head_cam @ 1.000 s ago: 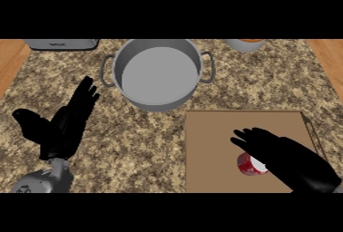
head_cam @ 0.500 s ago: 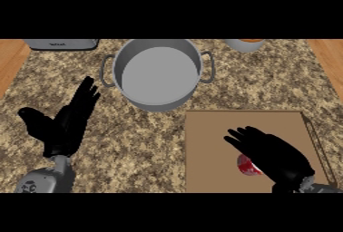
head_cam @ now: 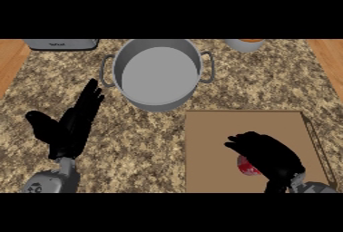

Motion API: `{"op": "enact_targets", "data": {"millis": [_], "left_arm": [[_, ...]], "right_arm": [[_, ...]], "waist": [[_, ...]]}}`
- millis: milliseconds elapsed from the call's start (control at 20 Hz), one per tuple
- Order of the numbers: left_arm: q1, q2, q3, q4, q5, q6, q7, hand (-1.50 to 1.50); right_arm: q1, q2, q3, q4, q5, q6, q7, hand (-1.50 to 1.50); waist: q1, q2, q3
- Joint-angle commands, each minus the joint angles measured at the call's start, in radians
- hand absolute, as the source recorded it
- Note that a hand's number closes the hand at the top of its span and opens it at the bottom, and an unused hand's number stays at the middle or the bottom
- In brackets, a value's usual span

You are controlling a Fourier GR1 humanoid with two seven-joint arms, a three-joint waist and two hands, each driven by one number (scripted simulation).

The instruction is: Pick the can from the tray and place it in the pot

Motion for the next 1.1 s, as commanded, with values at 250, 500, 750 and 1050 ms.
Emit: {"op": "enact_targets", "data": {"millis": [250,500,750,1050], "left_arm": [[0.001,-0.004,0.013,-0.057,-0.014,-0.004,0.06,0.0],[0.047,-0.038,-0.011,-0.086,-0.051,0.004,0.036,0.0],[-0.002,0.006,0.061,0.004,-0.001,-0.04,0.019,0.0],[-0.001,0.005,0.055,-0.018,-0.007,-0.031,0.031,0.0]], "right_arm": [[-0.033,0.05,0.018,0.103,0.03,-0.129,-0.16,1.5],[-0.029,0.091,-0.006,0.064,0.04,-0.084,-0.152,1.5],[-0.03,0.261,-0.119,0.048,0.049,-0.053,0.144,1.5],[-0.007,0.413,-0.237,0.062,0.113,-0.3,0.609,1.5]], "waist": [[0.002,0.0,0.0],[0.002,0.0,0.0],[-0.002,0.0,-0.002],[-0.01,-0.003,-0.001]]}}
